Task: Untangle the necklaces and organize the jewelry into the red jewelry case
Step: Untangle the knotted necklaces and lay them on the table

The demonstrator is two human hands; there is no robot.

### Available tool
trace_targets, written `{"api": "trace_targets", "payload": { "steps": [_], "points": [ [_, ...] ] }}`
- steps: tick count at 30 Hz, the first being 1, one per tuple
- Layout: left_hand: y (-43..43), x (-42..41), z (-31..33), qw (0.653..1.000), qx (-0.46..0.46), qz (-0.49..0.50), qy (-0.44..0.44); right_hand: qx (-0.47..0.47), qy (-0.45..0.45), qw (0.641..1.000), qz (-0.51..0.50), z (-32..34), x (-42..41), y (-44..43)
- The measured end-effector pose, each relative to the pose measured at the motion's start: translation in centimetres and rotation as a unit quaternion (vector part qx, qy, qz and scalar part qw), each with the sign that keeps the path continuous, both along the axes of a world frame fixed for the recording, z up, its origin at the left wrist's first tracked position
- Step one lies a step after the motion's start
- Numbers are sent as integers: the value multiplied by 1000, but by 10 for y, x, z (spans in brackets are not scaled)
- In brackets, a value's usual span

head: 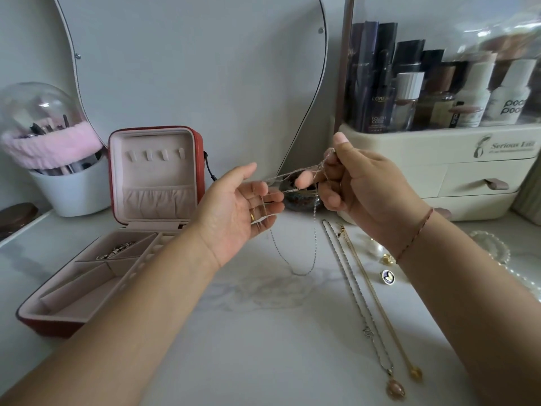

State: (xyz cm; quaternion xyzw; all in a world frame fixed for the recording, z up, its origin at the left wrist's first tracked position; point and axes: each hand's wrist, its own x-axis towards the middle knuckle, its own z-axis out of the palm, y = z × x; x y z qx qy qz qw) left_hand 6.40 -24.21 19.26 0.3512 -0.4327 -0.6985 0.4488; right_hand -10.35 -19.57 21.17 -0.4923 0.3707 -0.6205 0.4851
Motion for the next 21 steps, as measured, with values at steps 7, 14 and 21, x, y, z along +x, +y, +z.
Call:
{"api": "trace_targets", "payload": {
  "steps": [7,14,21],
  "points": [
    [-3,6,5,989,26,31,144,-9,249,961,-122,-3,3,1],
    [-10,21,13,968,31,105,228,12,310,929,-202,-6,-2,-3],
    [-13,26,9,981,74,104,149,4,211,951,-225,2,-14,-1]
  ]
}}
